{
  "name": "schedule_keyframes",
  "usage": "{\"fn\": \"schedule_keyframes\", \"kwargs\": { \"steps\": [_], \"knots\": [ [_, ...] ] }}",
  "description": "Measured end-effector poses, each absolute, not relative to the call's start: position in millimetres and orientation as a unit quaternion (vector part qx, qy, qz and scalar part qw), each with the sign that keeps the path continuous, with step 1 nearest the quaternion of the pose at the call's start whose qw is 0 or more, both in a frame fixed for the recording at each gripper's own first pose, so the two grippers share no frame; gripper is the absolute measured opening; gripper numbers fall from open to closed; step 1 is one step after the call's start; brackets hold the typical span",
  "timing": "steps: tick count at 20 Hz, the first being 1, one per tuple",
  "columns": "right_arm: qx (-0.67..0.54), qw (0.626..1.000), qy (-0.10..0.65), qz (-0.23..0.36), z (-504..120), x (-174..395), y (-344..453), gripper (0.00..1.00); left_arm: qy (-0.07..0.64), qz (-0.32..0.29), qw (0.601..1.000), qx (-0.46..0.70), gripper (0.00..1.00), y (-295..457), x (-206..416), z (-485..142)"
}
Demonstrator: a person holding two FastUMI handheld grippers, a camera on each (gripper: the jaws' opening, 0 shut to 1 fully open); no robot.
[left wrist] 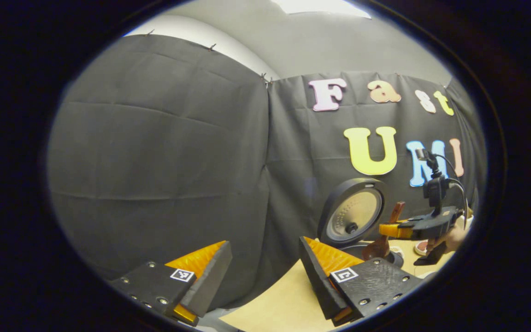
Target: Close the left gripper, press the button to open the rice cooker; take a wooden spoon from the chopstick holder with the right hand, scoop a spoonful of rice and pour it into the rice cooker, then put the wooden spoon back into the chopstick holder.
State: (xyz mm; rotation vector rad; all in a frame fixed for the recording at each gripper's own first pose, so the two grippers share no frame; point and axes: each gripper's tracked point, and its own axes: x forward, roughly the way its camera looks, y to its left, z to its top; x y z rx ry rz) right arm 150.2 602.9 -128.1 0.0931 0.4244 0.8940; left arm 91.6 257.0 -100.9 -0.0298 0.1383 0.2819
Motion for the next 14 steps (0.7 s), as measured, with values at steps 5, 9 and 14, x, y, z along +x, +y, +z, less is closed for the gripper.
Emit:
{"fn": "schedule_keyframes", "kwargs": {
  "steps": [5,9,14],
  "knots": [
    [0.162,0.876,0.223,0.396,-107,163,563,0.07,0.063,0.114,0.991,-0.02,0.87,226,112,-96],
    [0.21,0.882,0.231,0.354,-89,173,504,0.08,0.059,0.093,0.994,-0.028,0.87,204,122,-86],
    [0.211,0.902,0.228,0.299,-97,188,426,0.05,0.059,0.07,0.995,-0.042,0.87,176,134,-84]
  ]
}}
